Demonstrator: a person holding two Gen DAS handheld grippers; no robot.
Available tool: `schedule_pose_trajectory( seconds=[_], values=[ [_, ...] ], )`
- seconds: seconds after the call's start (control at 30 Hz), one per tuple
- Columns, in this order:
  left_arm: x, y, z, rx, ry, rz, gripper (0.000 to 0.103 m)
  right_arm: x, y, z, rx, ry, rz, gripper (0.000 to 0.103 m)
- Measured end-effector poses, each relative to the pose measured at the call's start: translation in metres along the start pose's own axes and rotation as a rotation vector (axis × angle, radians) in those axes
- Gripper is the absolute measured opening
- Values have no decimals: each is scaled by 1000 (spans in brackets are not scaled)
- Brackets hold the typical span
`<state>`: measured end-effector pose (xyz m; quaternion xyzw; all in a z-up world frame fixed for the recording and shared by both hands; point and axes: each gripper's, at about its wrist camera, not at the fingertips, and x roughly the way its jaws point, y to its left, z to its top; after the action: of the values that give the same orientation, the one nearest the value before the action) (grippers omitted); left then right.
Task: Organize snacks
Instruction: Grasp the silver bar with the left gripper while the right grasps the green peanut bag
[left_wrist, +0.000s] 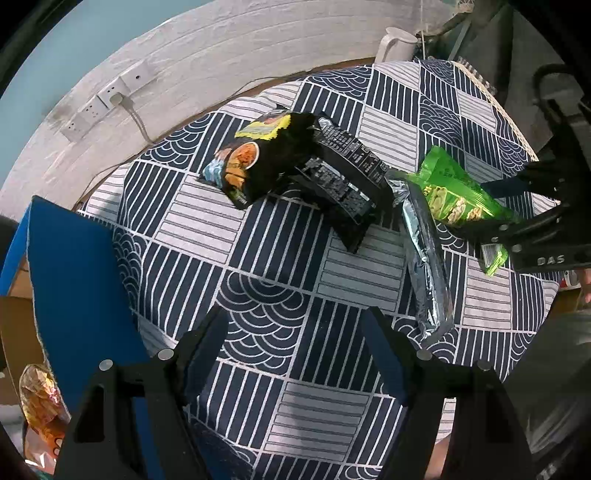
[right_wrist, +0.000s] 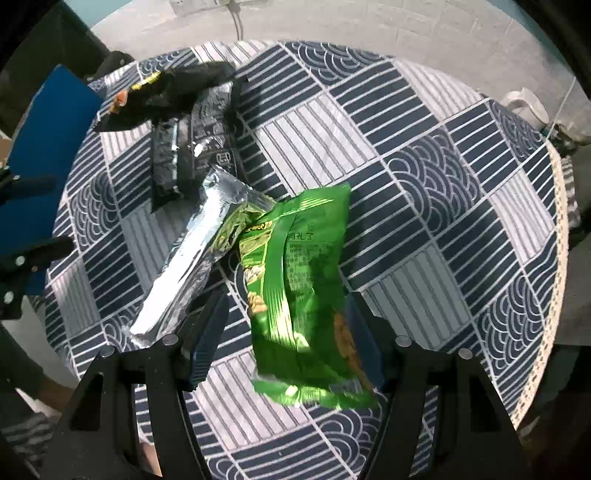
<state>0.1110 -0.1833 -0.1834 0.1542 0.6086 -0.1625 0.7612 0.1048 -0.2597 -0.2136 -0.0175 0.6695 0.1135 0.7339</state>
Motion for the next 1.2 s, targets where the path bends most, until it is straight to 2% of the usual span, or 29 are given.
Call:
schedule_pose_trajectory(
  seconds=[0.13, 0.2, 0.27, 0.4, 0.67, 0.83, 1.13, 1.17, 1.2],
  values=[
    [3, -7, 6, 2, 9, -12, 77, 12, 0, -1, -11, 18, -27, 66],
    [5, -13, 8, 2, 14, -22, 77, 17, -2, -1, -9, 23, -34, 57],
    [7, -19, 11, 8, 19, -32, 77, 18, -6, -2, 0, 25, -27, 44],
    [11, -33, 16, 10, 24, -64, 77, 6, -23, -7, 17, 5, -37, 33],
    [26, -60, 30, -38, 58, -124, 80, -10, -70, -21, 115, -19, -41, 32],
    [33, -82, 42, -32, 63, -133, 80, -19, -98, -29, 161, -43, -35, 32],
    [59, -118, 48, 93, 60, -41, 80, -38, -138, -46, 214, -87, -18, 32],
    [62, -120, 47, 102, 59, -28, 75, -39, -142, -47, 221, -88, -19, 32],
    [63, -122, 47, 105, 60, -28, 62, -41, -145, -49, 225, -90, -16, 32]
  ],
)
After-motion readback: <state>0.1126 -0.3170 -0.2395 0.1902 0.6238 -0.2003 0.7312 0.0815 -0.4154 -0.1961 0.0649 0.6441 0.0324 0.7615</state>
